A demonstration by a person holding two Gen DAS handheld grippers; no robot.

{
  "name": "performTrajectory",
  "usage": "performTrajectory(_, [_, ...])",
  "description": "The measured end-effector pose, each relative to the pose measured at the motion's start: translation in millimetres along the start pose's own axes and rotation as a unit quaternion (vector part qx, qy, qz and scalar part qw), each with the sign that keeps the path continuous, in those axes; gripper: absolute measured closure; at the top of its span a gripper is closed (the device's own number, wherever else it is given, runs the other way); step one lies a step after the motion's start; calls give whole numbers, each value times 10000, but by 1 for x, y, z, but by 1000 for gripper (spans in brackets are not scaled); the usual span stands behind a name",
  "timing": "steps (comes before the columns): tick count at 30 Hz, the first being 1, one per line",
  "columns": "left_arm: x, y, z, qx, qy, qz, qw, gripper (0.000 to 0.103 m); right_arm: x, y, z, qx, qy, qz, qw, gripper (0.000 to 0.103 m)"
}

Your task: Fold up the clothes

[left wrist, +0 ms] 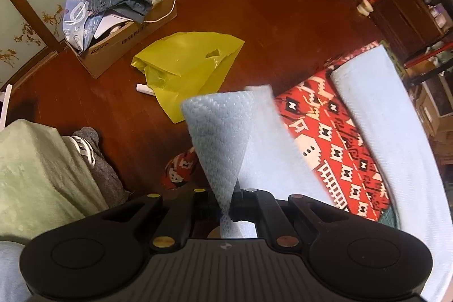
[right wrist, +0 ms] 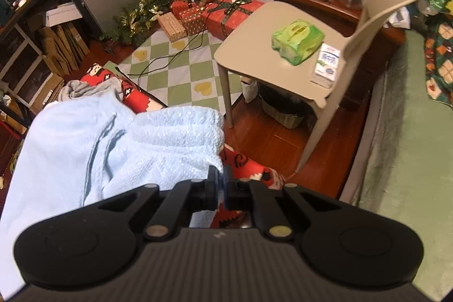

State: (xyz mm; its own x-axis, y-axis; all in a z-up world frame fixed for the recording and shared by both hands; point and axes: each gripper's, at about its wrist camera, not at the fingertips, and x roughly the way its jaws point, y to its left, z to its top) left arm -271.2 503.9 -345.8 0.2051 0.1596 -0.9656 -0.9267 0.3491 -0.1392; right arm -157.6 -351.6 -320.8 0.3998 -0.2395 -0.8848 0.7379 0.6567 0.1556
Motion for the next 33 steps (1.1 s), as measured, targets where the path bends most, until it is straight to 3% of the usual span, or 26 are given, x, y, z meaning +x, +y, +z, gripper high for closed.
performTrajectory(8, [-41,31,1,-62,-44,-234,9997,98,-52,-36,-22,247,133,-221,9994,101])
performTrajectory(15, [-48,13,10,-23,-139,-350,9993,98,-55,-54,-38,439,319,-349,9979,100])
performTrajectory(23, [-33,-84,45,360,-386,-885,9947,98,-22,2,-6,541,207,-112,9983,100])
performTrajectory(33, [35,-224,90,722,-506,-1182,9891,98,56,52,33,851,308,-235,9956,100])
